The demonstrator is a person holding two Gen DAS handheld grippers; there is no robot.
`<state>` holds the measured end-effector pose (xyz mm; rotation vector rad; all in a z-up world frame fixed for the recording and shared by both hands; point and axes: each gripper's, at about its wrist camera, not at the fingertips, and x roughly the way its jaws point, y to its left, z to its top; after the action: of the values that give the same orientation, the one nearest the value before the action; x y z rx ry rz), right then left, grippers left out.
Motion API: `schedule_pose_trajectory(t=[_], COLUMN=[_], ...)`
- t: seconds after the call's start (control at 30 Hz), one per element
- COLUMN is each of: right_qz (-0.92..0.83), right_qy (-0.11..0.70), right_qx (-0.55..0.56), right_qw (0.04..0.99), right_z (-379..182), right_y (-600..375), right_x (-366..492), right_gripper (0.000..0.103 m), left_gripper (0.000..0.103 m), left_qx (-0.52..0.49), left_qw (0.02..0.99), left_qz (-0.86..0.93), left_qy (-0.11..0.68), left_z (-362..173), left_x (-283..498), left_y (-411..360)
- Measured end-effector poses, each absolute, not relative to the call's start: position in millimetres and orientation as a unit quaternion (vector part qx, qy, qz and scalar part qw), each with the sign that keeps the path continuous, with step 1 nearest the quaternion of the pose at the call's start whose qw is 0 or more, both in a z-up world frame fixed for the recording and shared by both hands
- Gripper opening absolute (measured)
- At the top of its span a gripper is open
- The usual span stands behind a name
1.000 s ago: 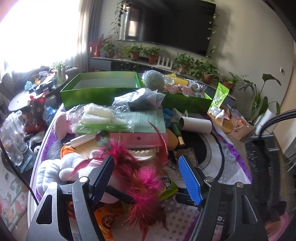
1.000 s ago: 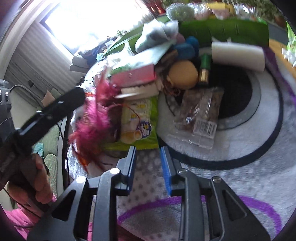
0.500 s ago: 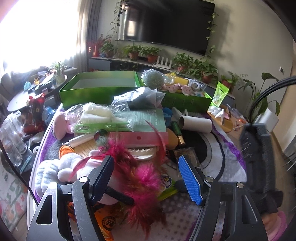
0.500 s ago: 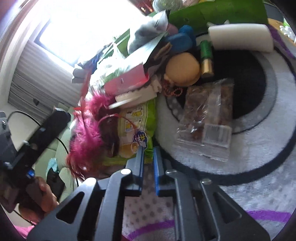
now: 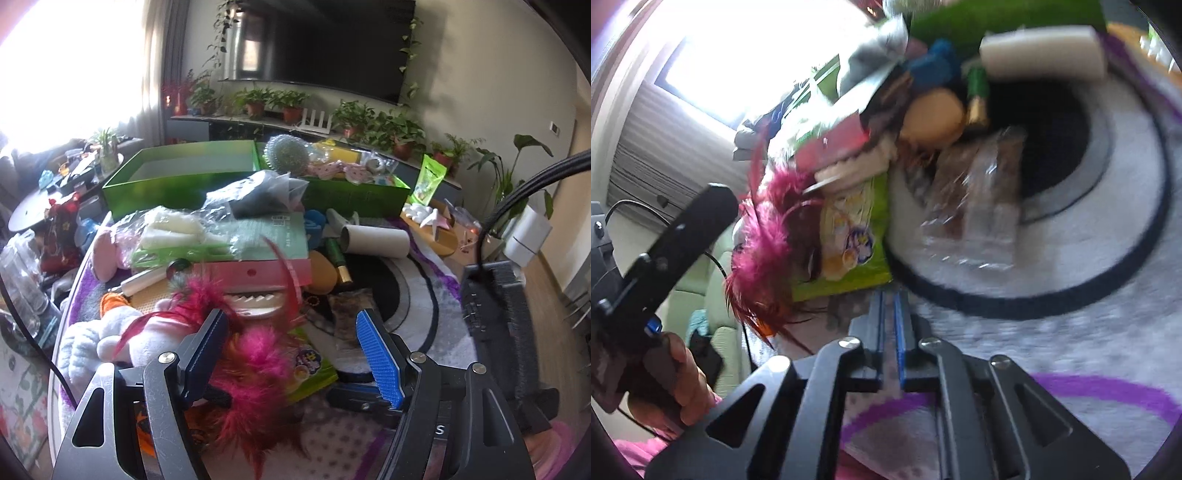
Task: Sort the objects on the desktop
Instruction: 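Move both grippers toward the green snack bag lying on the rug, then close the left gripper on the green snack bag while the right gripper grips its other side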
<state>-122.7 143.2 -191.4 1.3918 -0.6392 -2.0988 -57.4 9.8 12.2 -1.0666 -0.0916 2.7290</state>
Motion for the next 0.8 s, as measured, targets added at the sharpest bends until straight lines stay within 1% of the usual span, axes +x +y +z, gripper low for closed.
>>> schedule_pose_trajectory(t=[0.13, 0.2, 0.27, 0.3, 0.33, 0.43, 0.6, 0.73, 0.8], right_qz=[-0.757, -0.749, -0.745, -0.748, -0.754, -0.773, -0.812, -0.857, -0.871], right_qy=[-0.291, -0.314, -0.329, -0.329, -0.328, -0.327, -0.289, -0.219, -0.206], right_qx=[0.516, 0.514, 0.510, 0.507, 0.499, 0.478, 0.457, 0.440, 0.427], right_qw=[0.277, 0.277, 0.277, 0.275, 0.274, 0.258, 0.219, 0.156, 0.127], right_z=[-202.1, -205.4, -208.1, -207.5, -205.4, -195.1, -168.7, -146.9, -142.1], right_y=[139.9, 140.3, 139.4, 139.0, 139.5, 150.0, 182.3, 217.6, 235.2], right_x=[-133.9, -138.7, -142.3, -142.1, -140.8, -135.6, -120.9, -95.7, -97.6], right_gripper=[0.024, 0.026, 0.020, 0.007, 0.005, 0.004, 0.003, 0.003, 0.003], left_gripper=[0.073, 0.073, 0.073, 0.073, 0.073, 0.073, 0.073, 0.073, 0.073], left_qx=[-0.364, -0.363, -0.365, -0.366, -0.366, -0.362, -0.366, -0.365, -0.366], left_qw=[0.093, 0.092, 0.094, 0.097, 0.098, 0.103, 0.116, 0.133, 0.139], left_qz=[0.926, 0.926, 0.925, 0.925, 0.925, 0.926, 0.923, 0.921, 0.920], left_qy=[-0.040, -0.043, -0.043, -0.042, -0.040, -0.035, -0.029, -0.015, -0.013], left_z=[10.0, 9.5, 8.5, 8.3, 8.3, 9.5, 9.1, 10.1, 10.6], left_x=[-60.9, -62.5, -64.2, -64.9, -65.0, -64.2, -64.1, -62.4, -63.2], left_y=[-0.1, -2.3, -2.4, -1.6, -1.1, 2.3, 14.0, 30.4, 36.8])
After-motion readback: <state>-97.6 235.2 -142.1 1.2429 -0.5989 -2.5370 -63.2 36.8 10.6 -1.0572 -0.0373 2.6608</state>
